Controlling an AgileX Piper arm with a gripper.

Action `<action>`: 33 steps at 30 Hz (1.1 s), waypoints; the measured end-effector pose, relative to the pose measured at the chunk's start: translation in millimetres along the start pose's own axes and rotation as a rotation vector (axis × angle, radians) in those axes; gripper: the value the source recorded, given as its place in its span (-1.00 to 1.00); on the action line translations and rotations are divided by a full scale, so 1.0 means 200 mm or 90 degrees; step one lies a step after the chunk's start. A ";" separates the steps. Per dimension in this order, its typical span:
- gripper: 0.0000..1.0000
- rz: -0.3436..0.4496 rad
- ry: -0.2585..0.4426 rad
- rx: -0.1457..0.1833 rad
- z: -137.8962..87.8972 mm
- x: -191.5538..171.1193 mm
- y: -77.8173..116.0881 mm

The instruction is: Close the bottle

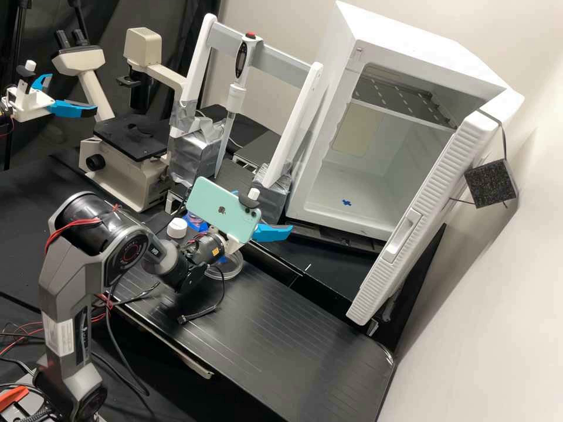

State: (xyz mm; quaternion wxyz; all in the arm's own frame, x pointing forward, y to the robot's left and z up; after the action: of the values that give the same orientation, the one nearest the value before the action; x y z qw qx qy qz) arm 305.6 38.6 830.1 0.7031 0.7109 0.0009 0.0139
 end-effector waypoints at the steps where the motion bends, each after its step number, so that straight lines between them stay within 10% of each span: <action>1: 1.00 0.000 0.000 0.000 0.00 0.00 0.00; 12: 1.00 -0.004 0.010 -0.002 -0.01 -0.07 0.00; 21: 1.00 0.021 0.154 0.012 -0.12 -0.37 0.00; 33: 1.00 -0.115 0.220 -0.028 -0.15 -0.62 -0.24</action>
State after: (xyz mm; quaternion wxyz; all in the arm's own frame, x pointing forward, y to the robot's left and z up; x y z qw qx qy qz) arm 182.2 66.8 780.1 0.7062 0.6794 0.1853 0.0724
